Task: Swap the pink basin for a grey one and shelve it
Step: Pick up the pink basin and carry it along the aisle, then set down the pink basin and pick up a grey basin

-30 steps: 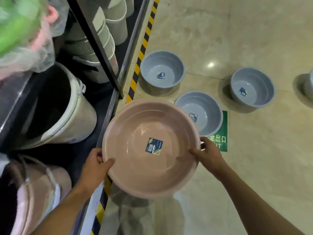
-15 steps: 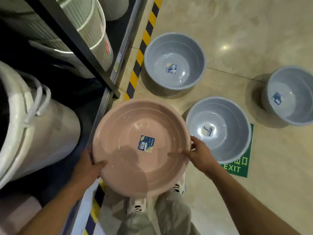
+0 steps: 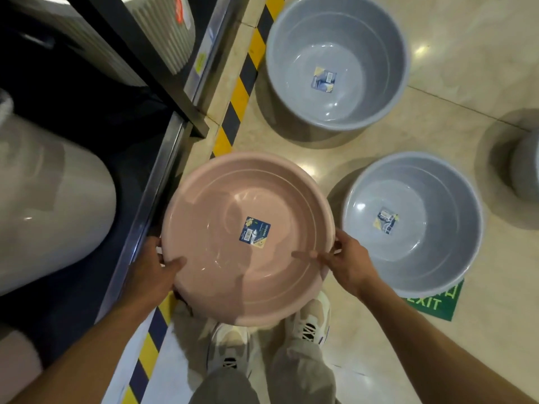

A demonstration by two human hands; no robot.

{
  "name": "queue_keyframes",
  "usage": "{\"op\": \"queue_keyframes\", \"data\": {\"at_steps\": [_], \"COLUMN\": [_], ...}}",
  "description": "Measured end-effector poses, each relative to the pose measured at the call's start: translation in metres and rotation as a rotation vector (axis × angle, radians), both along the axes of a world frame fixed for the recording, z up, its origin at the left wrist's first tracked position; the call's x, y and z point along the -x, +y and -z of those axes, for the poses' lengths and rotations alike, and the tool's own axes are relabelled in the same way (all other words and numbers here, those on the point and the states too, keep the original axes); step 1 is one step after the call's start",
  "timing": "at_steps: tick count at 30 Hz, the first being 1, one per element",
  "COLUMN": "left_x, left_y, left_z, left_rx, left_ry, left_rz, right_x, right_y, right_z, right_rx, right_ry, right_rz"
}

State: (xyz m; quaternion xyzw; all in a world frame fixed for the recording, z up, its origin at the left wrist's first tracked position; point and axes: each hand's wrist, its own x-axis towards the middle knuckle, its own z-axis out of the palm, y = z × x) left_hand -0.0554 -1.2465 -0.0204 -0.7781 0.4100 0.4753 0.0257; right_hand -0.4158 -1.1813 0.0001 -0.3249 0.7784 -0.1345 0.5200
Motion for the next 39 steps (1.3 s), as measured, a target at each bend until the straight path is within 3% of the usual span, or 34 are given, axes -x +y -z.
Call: {"op": "queue_keyframes", "data": {"at_steps": [7, 15, 23, 30, 39], "left_x": [0.002, 0.004, 0.012, 0.043, 0.171], "left_y": [0.004, 0.005, 0.001, -0.013, -0.072], "left_z": [0.019, 0.022, 0.004, -0.052, -0.156], "left_rx": [0.015, 0.035, 0.039, 0.112, 0.198], "left_ry": [-0.092, -0.1, -0.132, -0.122, 0.01], "left_rz": [0.016, 0.062, 0.118, 0.266, 0.613], "right_x": [-0.016, -0.026, -0.02, 0.002, 0.109], "right_y": [0.0, 0.003, -0.001, 0.0, 0.024], "right_z": [0.027, 0.037, 0.03, -0.028, -0.148], "right_rx": [0.03, -0.119, -0.135, -0.157, -0.088], "right_ry": [0.098, 0.361, 0.329, 0.271, 0.327], "right_rz": [-0.048, -0.191, -0.159, -0.083, 0.193]}}
